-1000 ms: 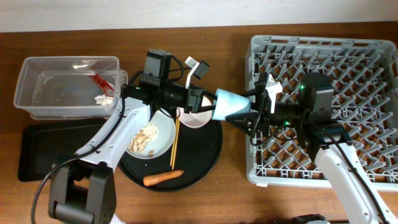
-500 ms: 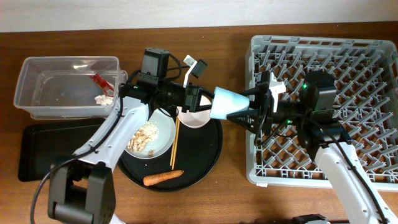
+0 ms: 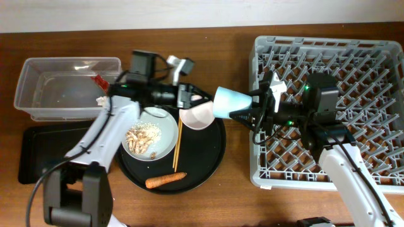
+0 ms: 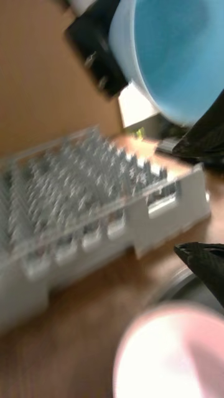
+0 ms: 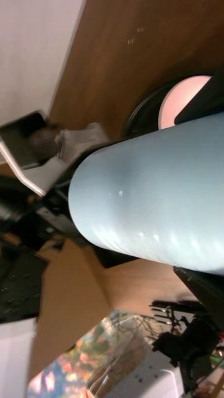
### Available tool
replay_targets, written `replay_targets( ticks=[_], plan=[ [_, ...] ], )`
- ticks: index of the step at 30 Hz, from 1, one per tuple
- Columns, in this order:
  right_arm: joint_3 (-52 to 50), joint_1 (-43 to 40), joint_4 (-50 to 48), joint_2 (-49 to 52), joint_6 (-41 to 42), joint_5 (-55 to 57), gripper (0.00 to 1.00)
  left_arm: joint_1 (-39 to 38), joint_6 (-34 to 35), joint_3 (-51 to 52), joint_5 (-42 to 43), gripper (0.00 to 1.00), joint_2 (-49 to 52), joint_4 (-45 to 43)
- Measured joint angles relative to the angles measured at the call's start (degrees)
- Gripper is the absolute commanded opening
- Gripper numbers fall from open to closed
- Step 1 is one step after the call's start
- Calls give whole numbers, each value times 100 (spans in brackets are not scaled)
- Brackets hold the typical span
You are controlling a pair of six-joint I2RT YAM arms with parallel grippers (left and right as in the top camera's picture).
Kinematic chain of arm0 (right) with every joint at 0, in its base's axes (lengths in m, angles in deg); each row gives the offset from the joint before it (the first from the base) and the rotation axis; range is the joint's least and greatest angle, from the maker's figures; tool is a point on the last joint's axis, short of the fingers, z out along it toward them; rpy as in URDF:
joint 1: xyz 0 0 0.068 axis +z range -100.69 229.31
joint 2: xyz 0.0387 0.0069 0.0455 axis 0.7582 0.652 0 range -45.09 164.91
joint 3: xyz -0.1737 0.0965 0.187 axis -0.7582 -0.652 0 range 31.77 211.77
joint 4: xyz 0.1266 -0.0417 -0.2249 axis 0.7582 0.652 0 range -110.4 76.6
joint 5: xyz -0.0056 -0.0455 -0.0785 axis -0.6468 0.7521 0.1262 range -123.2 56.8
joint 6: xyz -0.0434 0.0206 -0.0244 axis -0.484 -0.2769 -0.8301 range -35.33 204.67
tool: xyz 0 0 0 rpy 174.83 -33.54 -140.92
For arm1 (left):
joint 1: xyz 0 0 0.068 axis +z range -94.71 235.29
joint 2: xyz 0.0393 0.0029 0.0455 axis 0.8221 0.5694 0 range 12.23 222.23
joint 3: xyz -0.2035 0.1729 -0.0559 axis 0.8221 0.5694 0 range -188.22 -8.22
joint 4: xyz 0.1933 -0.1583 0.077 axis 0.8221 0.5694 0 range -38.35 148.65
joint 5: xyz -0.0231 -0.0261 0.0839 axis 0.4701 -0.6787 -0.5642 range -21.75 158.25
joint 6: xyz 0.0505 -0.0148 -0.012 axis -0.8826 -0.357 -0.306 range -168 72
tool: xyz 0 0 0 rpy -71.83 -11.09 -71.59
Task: Sort waste into correct bins and load items into the dishwasher rack
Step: 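Place the light-blue cup in the rack with the right gripper, then grasp the pink bowl with the right gripper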
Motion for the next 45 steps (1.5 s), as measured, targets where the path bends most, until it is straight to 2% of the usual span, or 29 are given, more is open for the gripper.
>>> replay_targets(
  ticks=[2,6,10,14,23,27,29,30,31,32,40,42,45],
  plan=[
    [59,20,605,-22,2,566,17,354,-221,-4,-815,45,-35,619],
    [334,31,2614,-35,9,2439,11,433,-470,20,-3185,45,-509,1954],
    [1338,28,4258,-55,103,4284,9,433,-494,26,-4728,46,-656,2465],
    [1803,-651,4962,-66,557,5097,8,433,-494,26,-5246,46,-656,2522],
    [1805,-4177,5257,-13,1331,5705,8,433,-496,26,-5403,46,-656,2529],
    [1821,-4811,5226,586,1674,5825,9,433,-496,26,-5401,46,-656,2551],
    [1823,-4881,5222,1021,1722,5847,19,433,-496,26,-5403,46,-656,2551],
    [1823,-4881,5222,1187,1738,5858,40,433,-496,26,-5403,47,-656,2551],
    [1823,-4881,5222,1340,1738,5910,70,433,-496,26,-5403,47,-656,2551],
    [1823,-4881,5222,1467,1735,5925,80,433,-496,26,-5403,47,-656,2551],
    [1823,-4881,5222,1512,1784,5475,81,433,-496,26,-5403,47,-656,2573],
    [1823,-4881,5222,1512,1779,5163,81,433,-496,26,-5403,55,-656,2588],
    [1836,-4798,5217,1405,1644,4533,79,433,-516,26,-5405,57,-656,2673]
  ],
)
